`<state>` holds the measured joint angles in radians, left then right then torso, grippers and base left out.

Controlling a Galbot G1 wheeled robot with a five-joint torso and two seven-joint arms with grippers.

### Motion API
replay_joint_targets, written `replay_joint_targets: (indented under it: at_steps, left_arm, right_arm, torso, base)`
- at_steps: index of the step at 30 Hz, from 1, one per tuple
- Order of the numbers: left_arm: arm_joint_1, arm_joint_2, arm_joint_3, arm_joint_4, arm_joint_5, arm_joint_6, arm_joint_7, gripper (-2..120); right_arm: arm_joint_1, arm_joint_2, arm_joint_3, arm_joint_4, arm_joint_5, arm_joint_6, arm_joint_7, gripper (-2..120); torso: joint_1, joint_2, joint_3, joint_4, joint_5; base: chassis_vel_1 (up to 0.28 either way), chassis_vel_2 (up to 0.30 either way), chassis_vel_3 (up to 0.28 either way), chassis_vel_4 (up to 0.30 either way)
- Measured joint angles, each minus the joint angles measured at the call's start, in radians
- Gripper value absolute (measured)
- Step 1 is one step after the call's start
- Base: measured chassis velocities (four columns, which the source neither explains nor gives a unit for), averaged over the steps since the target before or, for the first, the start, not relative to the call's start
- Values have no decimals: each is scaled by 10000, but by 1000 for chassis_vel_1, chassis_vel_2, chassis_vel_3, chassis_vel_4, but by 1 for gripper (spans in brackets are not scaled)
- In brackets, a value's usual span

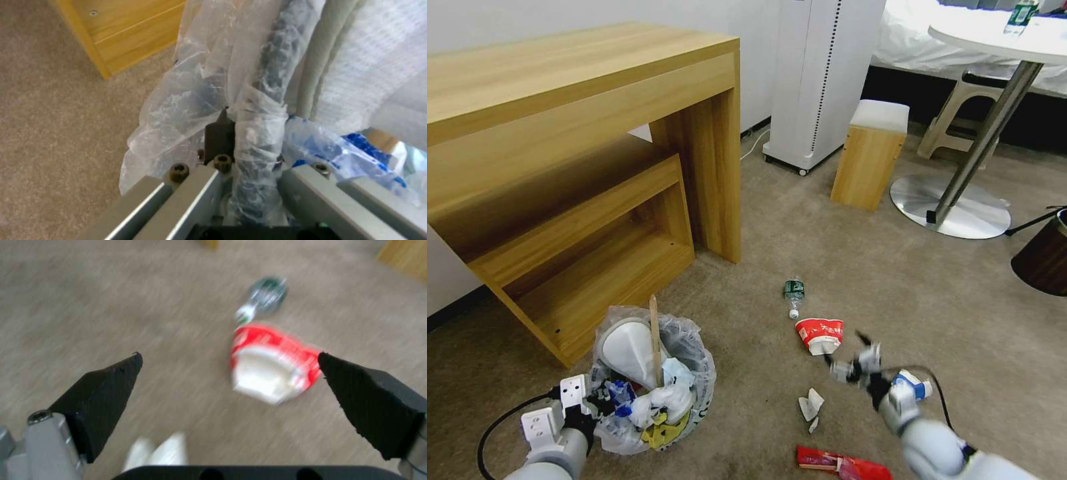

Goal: Pick up the trash bin and place the garbage on the floor into it.

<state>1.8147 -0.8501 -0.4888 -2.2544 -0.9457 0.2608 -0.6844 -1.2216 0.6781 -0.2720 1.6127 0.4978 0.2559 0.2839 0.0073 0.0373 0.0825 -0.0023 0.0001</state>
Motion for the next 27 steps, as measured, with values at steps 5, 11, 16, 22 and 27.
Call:
replay_joint_targets:
  at_steps: [5, 11, 16, 22, 27]
  left_arm:
    - [232, -134, -34, 24, 215, -1, 2, 0]
    - [379, -328, -91, 115, 428, -33, 12, 0]
    - [316, -698, 35, 333, 686, -39, 51, 0]
    - [339, -717, 23, 343, 717, -41, 61, 0]
    - [370, -675, -33, 336, 716, -48, 56, 0]
  right_arm:
    - [-595, -309, -401, 338, 469, -322, 465, 100]
    - [-1703, -1509, -281, 724, 427, -85, 135, 100]
    - [-1998, -1824, -101, 627, 374, 183, -124, 100]
    - [-1991, -1657, -103, 310, 380, 189, -129, 100]
    - [-2145, -1808, 34, 25, 350, 519, -650, 100]
  torso:
    - [0, 0, 1, 2, 4]
    - [0, 0, 2, -1, -5]
    - [0, 2, 2, 1, -2]
    - [2, 1, 2, 1, 3]
    - [2, 1, 2, 0, -2]
  base:
    - [0, 0, 0, 0]
    - [0, 0, 0, 0]
    - [0, 0, 0, 0]
    - [0, 0, 0, 0]
    - [0, 0, 0, 0]
